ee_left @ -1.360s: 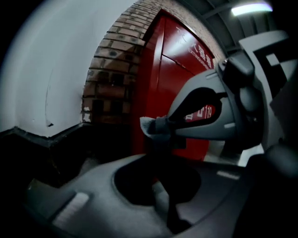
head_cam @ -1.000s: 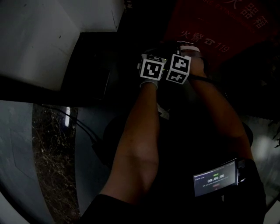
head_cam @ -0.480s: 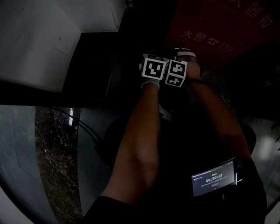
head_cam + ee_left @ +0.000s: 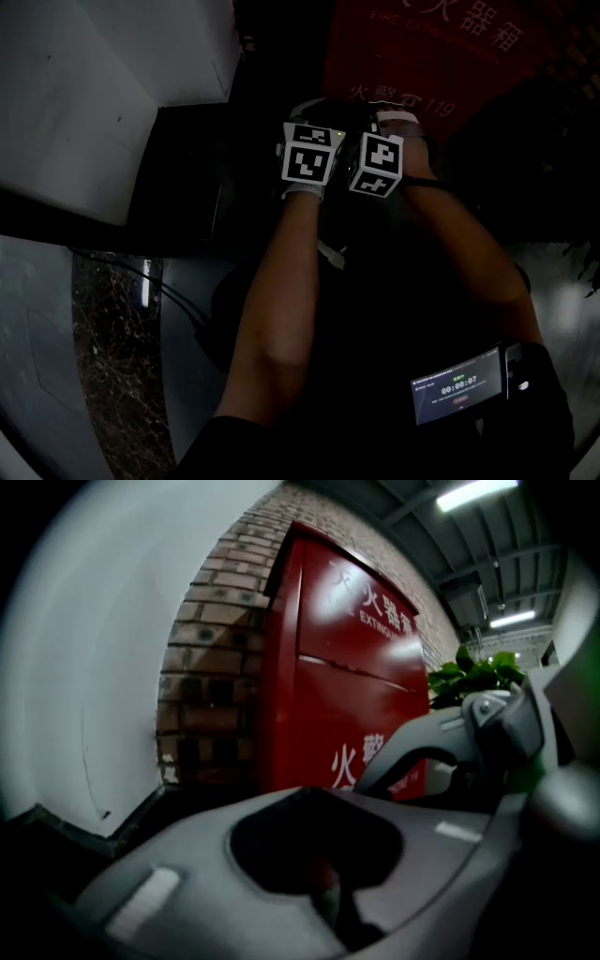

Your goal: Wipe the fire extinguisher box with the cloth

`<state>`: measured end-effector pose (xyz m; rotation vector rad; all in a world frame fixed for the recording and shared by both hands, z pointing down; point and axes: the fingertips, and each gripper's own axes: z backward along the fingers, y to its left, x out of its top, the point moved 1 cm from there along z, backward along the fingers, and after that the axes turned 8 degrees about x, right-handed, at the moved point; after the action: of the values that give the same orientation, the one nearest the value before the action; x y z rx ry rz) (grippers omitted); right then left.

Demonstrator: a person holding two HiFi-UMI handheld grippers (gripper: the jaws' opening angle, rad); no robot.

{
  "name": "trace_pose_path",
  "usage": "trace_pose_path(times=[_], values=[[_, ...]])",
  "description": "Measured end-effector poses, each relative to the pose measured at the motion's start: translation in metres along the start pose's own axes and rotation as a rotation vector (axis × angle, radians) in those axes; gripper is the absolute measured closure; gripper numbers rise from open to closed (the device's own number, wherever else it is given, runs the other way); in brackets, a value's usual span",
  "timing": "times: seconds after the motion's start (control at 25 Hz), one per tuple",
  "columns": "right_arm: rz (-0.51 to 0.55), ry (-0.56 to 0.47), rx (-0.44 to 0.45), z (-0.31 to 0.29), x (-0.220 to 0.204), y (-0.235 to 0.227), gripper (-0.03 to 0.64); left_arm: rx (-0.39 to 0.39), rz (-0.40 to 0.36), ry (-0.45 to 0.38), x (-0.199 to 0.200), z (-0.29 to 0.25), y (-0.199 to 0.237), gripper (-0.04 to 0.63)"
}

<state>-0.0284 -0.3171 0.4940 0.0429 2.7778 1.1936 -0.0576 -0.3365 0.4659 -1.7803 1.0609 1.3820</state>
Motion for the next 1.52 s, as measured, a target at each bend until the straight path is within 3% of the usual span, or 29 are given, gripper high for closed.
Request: trace_pose_path(times=[0.36,0.64,0.92,1.2,1.52], values=[[-0.010,-0.018,-0.260,0.128,-0.012,-0.115,0.580,-0.006,-0.013,-0.298,0.152,0.058,-0.031,0.596],[0.042,0.006,-0.452,0.201,-0.013,-0.201,0.580,-0.028,-0.050,-0.420,0.228,0.088,-0.048,0.595],[0.088,0.010,-0.582,0.243,-0.002,-0.253,0.580,-0.010,-0.050,-0.457,0.243,0.103,-0.046,0.596],[0.104,0.020,-0.578,0.231,0.002,-0.255,0.580,0.018,-0.044,-0.397,0.211,0.084,-0.029,0.595],[0.116,0.020,-0.465,0.191,0.003,-0.215,0.580,0.033,-0.029,-0.347,0.179,0.070,-0.011,0.595]])
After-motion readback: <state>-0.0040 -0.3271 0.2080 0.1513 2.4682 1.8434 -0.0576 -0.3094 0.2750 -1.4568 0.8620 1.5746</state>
